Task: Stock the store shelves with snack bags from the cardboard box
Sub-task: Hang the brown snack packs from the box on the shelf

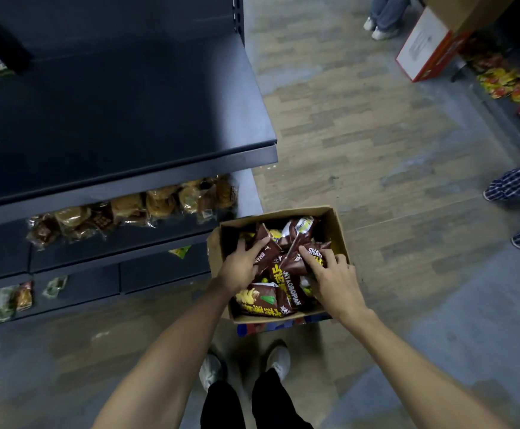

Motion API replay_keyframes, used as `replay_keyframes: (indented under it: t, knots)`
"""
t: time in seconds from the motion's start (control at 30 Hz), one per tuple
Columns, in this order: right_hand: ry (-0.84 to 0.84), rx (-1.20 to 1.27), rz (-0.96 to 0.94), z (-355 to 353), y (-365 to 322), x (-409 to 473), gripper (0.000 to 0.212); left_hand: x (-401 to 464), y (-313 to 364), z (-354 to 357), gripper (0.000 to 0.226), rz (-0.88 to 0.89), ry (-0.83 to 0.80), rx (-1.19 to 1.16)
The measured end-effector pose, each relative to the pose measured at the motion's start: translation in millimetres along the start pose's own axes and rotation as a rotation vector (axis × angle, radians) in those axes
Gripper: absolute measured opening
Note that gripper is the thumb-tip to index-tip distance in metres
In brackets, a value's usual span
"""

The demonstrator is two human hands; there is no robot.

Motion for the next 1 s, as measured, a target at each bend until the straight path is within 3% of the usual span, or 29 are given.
replay_keyframes:
  t: [0.1, 0.27, 0.37, 0.47, 0.6, 0.83, 1.0]
  knots:
    - [0.034, 0.151, 0.101, -20.5, 1.4, 0.3, 0.068, -5.3, 6.0, -16.1, 0.058, 0.003, 0.079, -0.011]
    - [0.016, 0.286, 0.179, -29.1, 0.6, 2.4, 0.064, -27.2, 1.2, -56.4, 0.024, 0.02, 0.438, -0.151]
    - [0.015, 0.311, 0.214, -29.6, 0.3, 3.2, 0.065, -34.8, 13.8, -66.5, 0.034, 0.118, 0.464, -0.001]
    - [0.077, 0.357, 0.294, -35.9, 5.7, 2.5, 0.062, -37.2, 25.6, -85.1, 0.031, 0.071, 0.511, 0.147]
    - [0.169, 0.441, 0.371, -33.0, 10.2, 4.5, 0.061, -29.2, 49.5, -79.3, 0.016, -0.018, 0.45, 0.258]
    - [0.158, 0.495, 0.197, 21.9, -12.7, 27.3, 0.079, 0.1, 21.8, 17.3, 0.075, -0.002, 0.074, 0.089]
    - [0.06, 0.42, 0.209, 50.4, -8.4, 38.6, 0.088, 11.3, 5.4, 43.1, 0.078, -0.023, -0.019, -0.032]
Point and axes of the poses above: each hand's wrist, its own x-axis towards the middle knuckle, its own z-axis out of the palm, y = z × x, the point moved 8 cm from there along x, towards the middle knuckle, and after that the axes turned 6 degrees about -y, right-handed, at the moved point
